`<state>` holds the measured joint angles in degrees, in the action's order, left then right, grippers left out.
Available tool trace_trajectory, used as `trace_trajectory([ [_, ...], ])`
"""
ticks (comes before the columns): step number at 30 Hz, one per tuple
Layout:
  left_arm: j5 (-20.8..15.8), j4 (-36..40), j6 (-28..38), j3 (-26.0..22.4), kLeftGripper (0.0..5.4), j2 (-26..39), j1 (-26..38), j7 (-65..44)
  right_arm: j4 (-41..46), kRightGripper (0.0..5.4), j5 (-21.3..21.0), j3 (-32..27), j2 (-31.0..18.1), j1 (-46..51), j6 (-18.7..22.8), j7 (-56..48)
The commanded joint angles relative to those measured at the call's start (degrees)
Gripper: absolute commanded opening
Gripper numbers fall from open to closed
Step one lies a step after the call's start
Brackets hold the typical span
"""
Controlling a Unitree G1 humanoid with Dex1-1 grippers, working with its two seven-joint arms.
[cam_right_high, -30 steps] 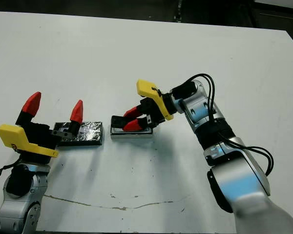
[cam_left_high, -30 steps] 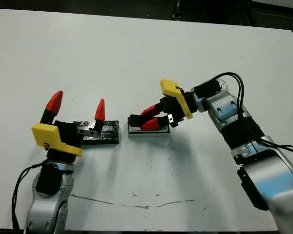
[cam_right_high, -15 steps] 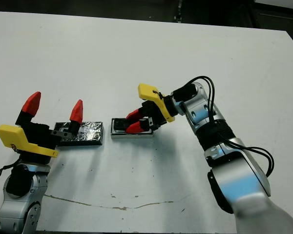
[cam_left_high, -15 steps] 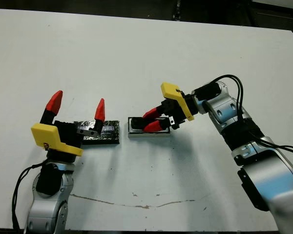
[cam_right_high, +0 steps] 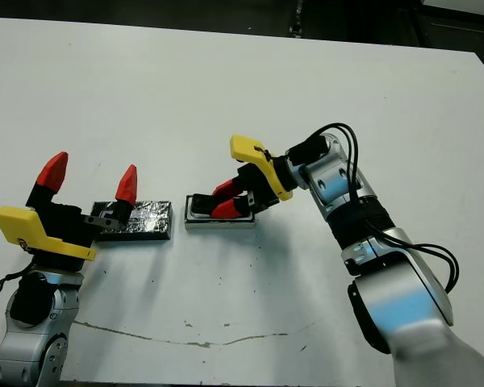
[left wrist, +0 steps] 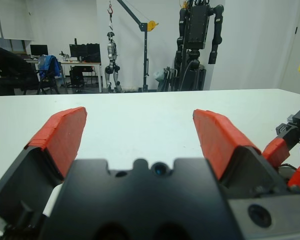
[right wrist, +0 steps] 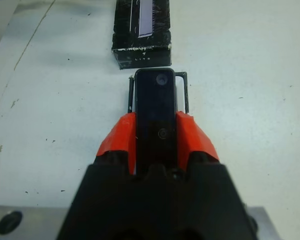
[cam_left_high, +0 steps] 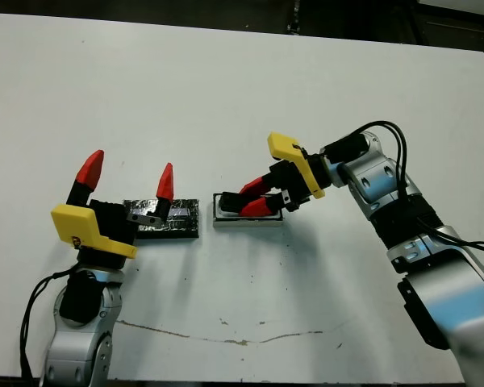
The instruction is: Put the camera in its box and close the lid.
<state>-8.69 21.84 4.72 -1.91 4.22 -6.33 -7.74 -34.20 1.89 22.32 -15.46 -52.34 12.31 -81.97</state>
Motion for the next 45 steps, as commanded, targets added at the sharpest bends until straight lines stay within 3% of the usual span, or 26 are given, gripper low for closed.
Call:
trace_trajectory([
  [1, -0.1, -0.4, 0.3, 0.2, 5.4, 0.0, -0.8, -0.4, 0.1, 2.46, -1.9, 0.0, -2.0, 1.9, -2.6, 2.5],
  [6, 0.4, -0.6, 0.6, 0.3, 5.4, 0.3, -0.7, -0.3, 1.8, 3.18, -1.5, -0.5, -2.4, 1.9, -0.4, 3.5],
  [10, 0.6, -0.3, 0.2, 0.5, 5.4, 0.2, -0.8, -0.1, 3.1, 3.73, -1.7, -0.5, -3.0, 2.5, -2.0, 3.9],
  [14, 0.4, -0.1, -0.1, 0.5, 5.4, 0.1, -0.9, -0.1, 3.4, 4.34, -0.6, -1.1, -3.3, 2.6, -0.3, 3.0],
  [17, 0.6, -0.3, 0.2, 0.6, 5.4, 0.1, -0.9, -0.1, 4.2, 4.79, -0.3, -1.4, -4.1, 2.4, -2.1, 2.5],
  [22, 0.6, -0.2, 0.1, 0.6, 5.4, 0.3, -0.8, -0.1, 5.6, 5.38, 2.5, -3.9, -5.7, 1.2, 0.2, 0.8],
  [25, 0.5, -0.1, -0.2, 0.5, 5.4, 0.2, -0.8, 0.0, 8.3, 5.38, 4.5, -6.4, -7.5, 0.9, 0.7, 0.7],
  [29, 0.2, 0.0, -0.4, 0.4, 5.4, 0.3, -0.6, -0.1, 16.0, 5.38, 10.5, -13.2, -10.2, 4.1, 4.8, 3.1],
  [33, 0.8, 0.2, -0.5, 0.0, 5.4, 1.1, -0.5, -0.2, 30.7, 5.38, 17.6, -23.1, -11.9, 13.0, 14.2, 13.1],
  [36, 0.6, 0.5, -1.0, -0.7, 5.4, 2.5, 0.2, -1.2, 40.3, 5.3, 21.4, -29.5, -10.1, 22.2, 16.8, 22.6],
  [42, -2.4, 1.1, -3.4, -4.0, 5.4, 10.0, 3.4, -7.7, 56.8, 4.47, 23.3, -36.1, -1.0, 43.9, 9.5, 39.7],
  [45, -3.8, 0.6, -5.9, -6.3, 5.4, 14.5, 6.0, -10.7, 59.1, 4.01, 23.3, -36.3, 4.4, 52.5, 2.6, 44.4],
])
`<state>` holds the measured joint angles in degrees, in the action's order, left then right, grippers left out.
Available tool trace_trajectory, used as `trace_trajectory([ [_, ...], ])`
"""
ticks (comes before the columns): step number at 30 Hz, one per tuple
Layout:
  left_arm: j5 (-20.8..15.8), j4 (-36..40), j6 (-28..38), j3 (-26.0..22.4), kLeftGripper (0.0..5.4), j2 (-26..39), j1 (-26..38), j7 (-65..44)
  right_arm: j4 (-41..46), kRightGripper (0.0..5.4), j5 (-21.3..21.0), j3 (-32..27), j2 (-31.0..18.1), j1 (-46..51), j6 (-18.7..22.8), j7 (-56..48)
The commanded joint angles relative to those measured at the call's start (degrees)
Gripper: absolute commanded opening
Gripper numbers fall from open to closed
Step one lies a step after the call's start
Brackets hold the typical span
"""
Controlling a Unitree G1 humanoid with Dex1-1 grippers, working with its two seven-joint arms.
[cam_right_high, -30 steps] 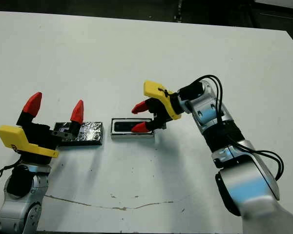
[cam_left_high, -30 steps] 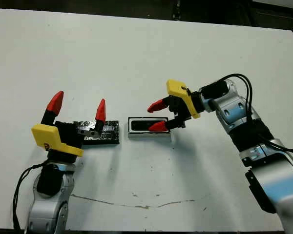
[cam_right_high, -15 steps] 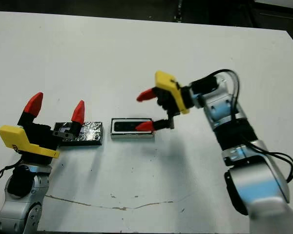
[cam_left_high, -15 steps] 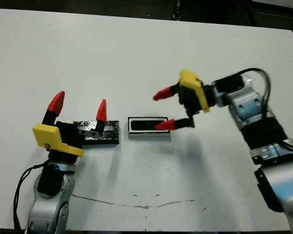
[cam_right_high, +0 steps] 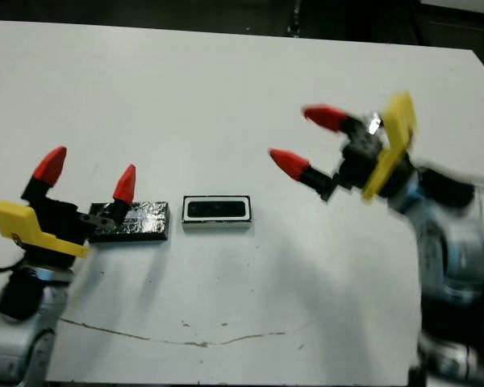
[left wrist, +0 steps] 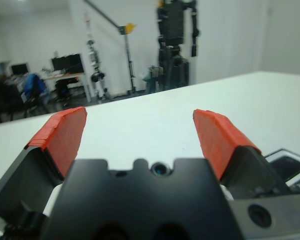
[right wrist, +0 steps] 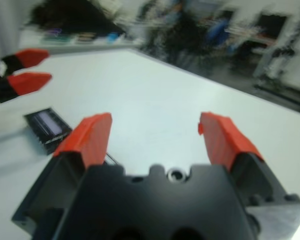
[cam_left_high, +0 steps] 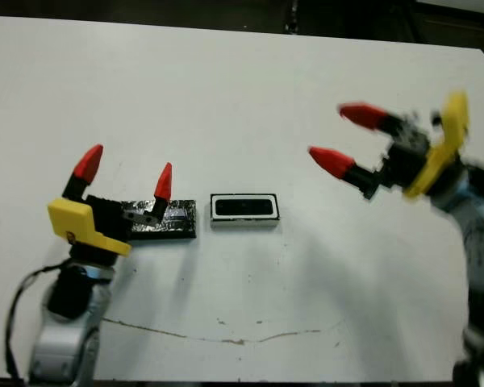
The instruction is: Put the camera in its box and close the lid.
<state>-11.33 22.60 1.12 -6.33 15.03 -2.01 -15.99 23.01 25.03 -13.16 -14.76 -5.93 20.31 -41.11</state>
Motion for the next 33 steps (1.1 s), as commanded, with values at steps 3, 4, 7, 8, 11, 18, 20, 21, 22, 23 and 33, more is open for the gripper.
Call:
trace_trajectory([
  [3, -0.2, -2.4, -1.5, -3.4, 5.4, 8.7, 4.5, -6.2, 2.3, 3.51, 0.0, -0.3, 7.2, 11.0, -9.1, 7.6],
  [4, 0.2, -3.2, -1.4, -3.8, 5.4, 10.8, 5.6, -7.7, 2.8, 3.36, -0.9, 0.0, 7.6, 12.3, -9.5, 9.3],
  [7, 0.6, -5.4, -1.4, -4.2, 5.4, 17.3, 9.0, -13.5, 2.3, 2.91, -3.1, 0.7, 7.2, 13.9, -11.3, 12.0],
  [8, 0.4, -6.1, -2.3, -4.1, 5.4, 20.1, 10.2, -16.2, 1.8, 2.77, -2.9, 0.8, 7.2, 13.9, -11.5, 12.4],
  [11, 0.0, -8.3, -4.2, -2.8, 5.4, 28.1, 14.3, -25.2, 0.9, 2.31, -1.7, 1.4, 7.5, 13.5, -11.6, 13.4],
  [18, -7.9, -19.1, -12.4, 3.4, 5.4, 35.9, 27.7, -47.8, -0.6, 1.21, -0.5, 2.7, 8.1, 12.5, -12.5, 15.0],
  [20, -9.0, -24.5, -11.7, 5.6, 5.4, 35.6, 31.7, -54.6, -0.4, 0.89, -0.3, 3.0, 8.0, 12.4, -11.9, 15.9],
  [21, -9.6, -26.9, -11.8, 6.6, 5.4, 35.2, 33.5, -57.5, -0.5, 0.77, -0.2, 3.1, 7.9, 12.4, -11.8, 16.1],
  [22, -10.3, -30.0, -10.9, 7.2, 5.4, 34.2, 35.2, -60.7, -0.5, 0.63, -0.2, 3.2, 7.8, 12.4, -11.9, 16.4],
  [23, -11.1, -33.3, -10.4, 7.9, 5.4, 32.9, 36.8, -63.8, -0.4, 0.48, -0.3, 3.3, 7.8, 12.4, -11.8, 16.7],
  [33, -16.2, -40.7, -7.4, 6.9, 5.4, 26.2, 38.1, -75.6, -0.4, 0.01, 0.0, 3.5, 7.2, 12.6, -11.4, 18.1],
])
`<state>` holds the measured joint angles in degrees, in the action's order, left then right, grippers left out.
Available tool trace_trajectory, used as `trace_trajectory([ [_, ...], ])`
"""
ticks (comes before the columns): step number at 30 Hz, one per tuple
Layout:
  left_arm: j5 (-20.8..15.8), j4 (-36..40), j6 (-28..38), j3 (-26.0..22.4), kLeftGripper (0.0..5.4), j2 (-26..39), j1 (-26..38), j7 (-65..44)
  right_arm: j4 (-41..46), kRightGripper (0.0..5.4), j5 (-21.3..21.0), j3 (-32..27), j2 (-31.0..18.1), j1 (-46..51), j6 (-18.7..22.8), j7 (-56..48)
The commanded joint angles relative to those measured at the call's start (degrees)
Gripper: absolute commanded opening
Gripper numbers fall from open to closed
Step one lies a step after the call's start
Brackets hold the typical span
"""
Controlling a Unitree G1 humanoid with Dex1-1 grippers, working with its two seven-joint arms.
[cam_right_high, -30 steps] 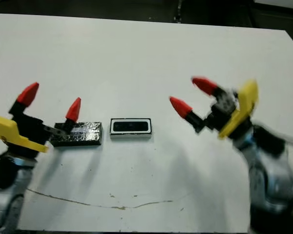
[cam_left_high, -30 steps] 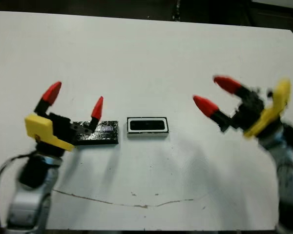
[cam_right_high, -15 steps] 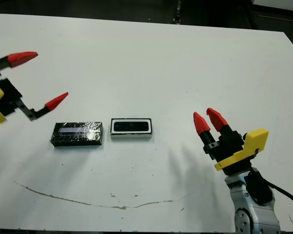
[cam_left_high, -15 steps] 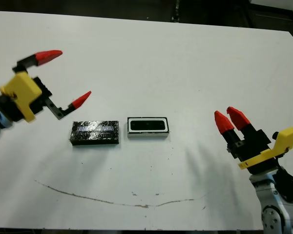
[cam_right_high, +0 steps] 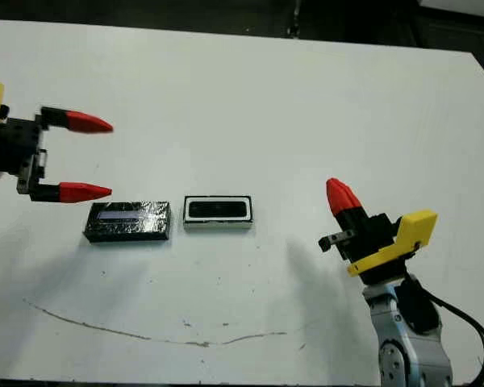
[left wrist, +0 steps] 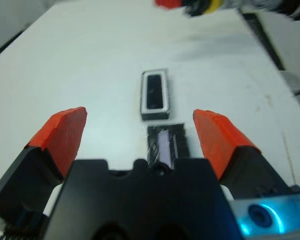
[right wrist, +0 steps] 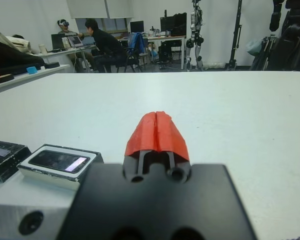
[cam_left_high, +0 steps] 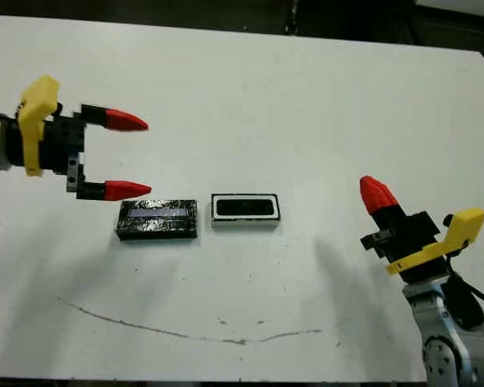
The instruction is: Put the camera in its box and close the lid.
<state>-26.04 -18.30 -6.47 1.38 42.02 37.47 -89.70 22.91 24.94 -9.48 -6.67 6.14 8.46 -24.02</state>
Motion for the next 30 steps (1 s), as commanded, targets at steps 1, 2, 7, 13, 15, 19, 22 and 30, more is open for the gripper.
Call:
trace_trajectory([
  [1, -2.0, 0.2, 0.2, -0.6, 5.4, -0.9, -1.6, -2.4, -0.2, 0.01, 0.3, -0.2, -0.9, 0.6, 0.6, 1.1],
  [2, -2.2, 0.3, 0.6, -0.4, 5.4, -1.0, -1.9, -2.7, -0.3, 0.01, 0.2, -0.2, -1.0, 0.6, 0.4, 1.1],
  [7, 0.2, 1.2, 2.2, 1.8, 5.4, -0.4, -2.3, -2.5, -0.3, 0.01, 0.5, 0.1, -1.2, 0.6, 0.4, 1.1],
  [13, 5.6, 4.1, 3.8, 3.5, 5.4, 0.7, -2.8, -1.3, -0.4, 0.01, 0.2, 0.4, -1.5, 0.7, 0.3, 1.2],
  [15, 7.3, 5.4, 3.1, 4.3, 5.4, 1.5, -2.8, -0.7, -0.6, 0.01, 0.3, 0.5, -1.4, 0.6, -0.2, 1.0],
  [19, 8.3, 6.4, 0.7, 5.8, 5.4, 1.9, -2.3, -0.9, -0.7, 0.01, 0.2, 0.6, -1.4, 0.7, -0.3, 1.1],
  [22, 10.3, 7.1, 1.1, 7.3, 5.4, 2.0, -2.2, -0.2, -0.7, 0.01, 0.0, 0.8, -1.6, 0.6, -0.8, 0.8],
  [30, 19.0, 11.0, 1.3, 11.4, 5.4, 3.6, -2.8, 4.4, 0.1, 0.01, 0.8, 0.7, -1.8, 0.7, 0.6, 1.2],
])
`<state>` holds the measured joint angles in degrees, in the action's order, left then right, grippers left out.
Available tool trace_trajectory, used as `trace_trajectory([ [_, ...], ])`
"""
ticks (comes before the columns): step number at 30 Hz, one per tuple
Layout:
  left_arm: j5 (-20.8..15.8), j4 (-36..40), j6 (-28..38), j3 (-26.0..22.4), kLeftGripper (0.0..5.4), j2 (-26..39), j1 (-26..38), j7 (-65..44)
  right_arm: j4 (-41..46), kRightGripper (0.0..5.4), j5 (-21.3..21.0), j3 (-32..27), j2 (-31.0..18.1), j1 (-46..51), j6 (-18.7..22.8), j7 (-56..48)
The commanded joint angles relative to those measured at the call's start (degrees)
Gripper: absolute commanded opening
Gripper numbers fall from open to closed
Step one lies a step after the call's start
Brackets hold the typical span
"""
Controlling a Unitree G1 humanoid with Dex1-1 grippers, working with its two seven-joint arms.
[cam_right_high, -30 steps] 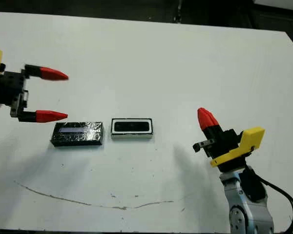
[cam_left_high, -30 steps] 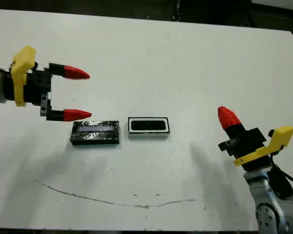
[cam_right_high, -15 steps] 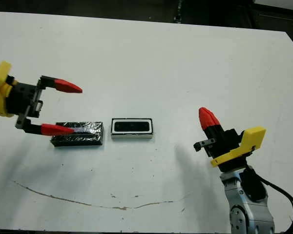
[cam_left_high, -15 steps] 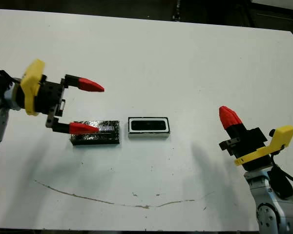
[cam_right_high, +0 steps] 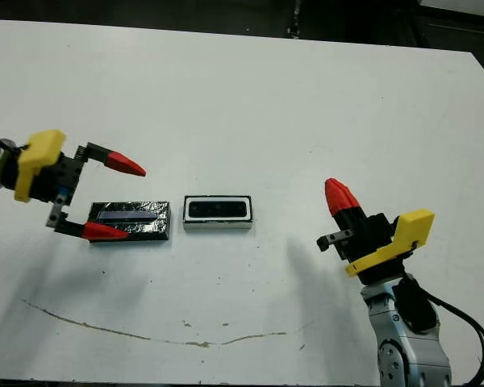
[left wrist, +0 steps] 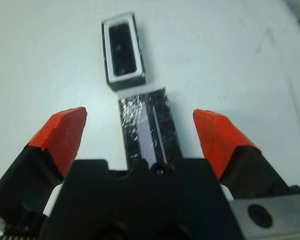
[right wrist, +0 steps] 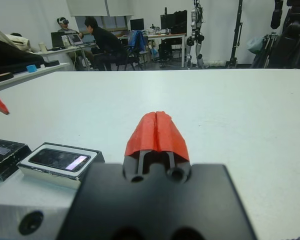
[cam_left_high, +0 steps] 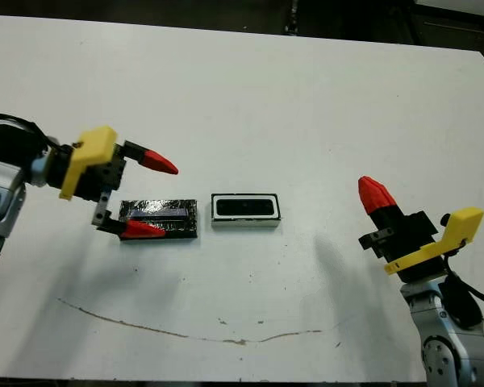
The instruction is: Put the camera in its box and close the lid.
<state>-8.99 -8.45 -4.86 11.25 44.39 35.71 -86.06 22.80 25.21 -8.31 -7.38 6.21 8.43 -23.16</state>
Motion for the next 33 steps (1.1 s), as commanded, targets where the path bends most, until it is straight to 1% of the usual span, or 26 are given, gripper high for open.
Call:
trace_trajectory([
  [1, 2.5, 1.5, -0.6, 1.9, 5.4, 1.3, -1.0, 0.9, 0.2, 0.01, 0.4, -0.5, -1.1, 0.7, 0.4, 0.3],
  [6, 3.1, -0.2, 1.2, 2.7, 5.4, 1.0, -1.1, 1.1, 0.3, 0.01, 0.0, -0.4, -1.2, 0.6, 0.1, 0.5],
  [10, 2.6, -2.4, 2.3, 3.0, 5.4, 0.1, -0.8, 0.8, 0.6, 0.01, 0.3, -0.4, -1.4, 0.7, 0.5, 0.6],
  [12, 2.3, -4.4, 2.3, 3.1, 5.4, -0.5, -0.6, 0.9, 0.2, 0.01, 0.5, -0.4, -1.4, 0.6, 0.0, 0.2],
  [17, 2.6, -9.7, 6.6, 3.6, 5.4, -1.6, 0.2, -0.5, 0.3, 0.01, 0.4, -0.4, -1.3, 0.8, 0.0, 0.6],
  [22, 3.1, -12.1, 8.8, 3.7, 5.4, -1.6, 0.8, -1.6, 0.3, 0.01, 0.4, -0.2, -1.3, 0.9, -0.2, 0.5],
  [27, 3.2, -14.8, 8.8, 4.1, 5.4, -1.7, 1.4, -3.0, 0.6, 0.01, 0.5, -0.1, -1.5, 1.1, 0.4, 0.7],
  [31, 3.1, -18.6, 12.5, 3.9, 5.4, -2.3, 1.9, -4.4, 0.4, 0.01, 0.4, 0.0, -1.3, 1.1, -0.2, 0.6],
  [33, 2.9, -20.2, 12.8, 3.8, 5.4, -2.5, 2.1, -5.0, 0.4, 0.01, 0.4, 0.0, -1.4, 1.1, -0.3, 0.5],
])
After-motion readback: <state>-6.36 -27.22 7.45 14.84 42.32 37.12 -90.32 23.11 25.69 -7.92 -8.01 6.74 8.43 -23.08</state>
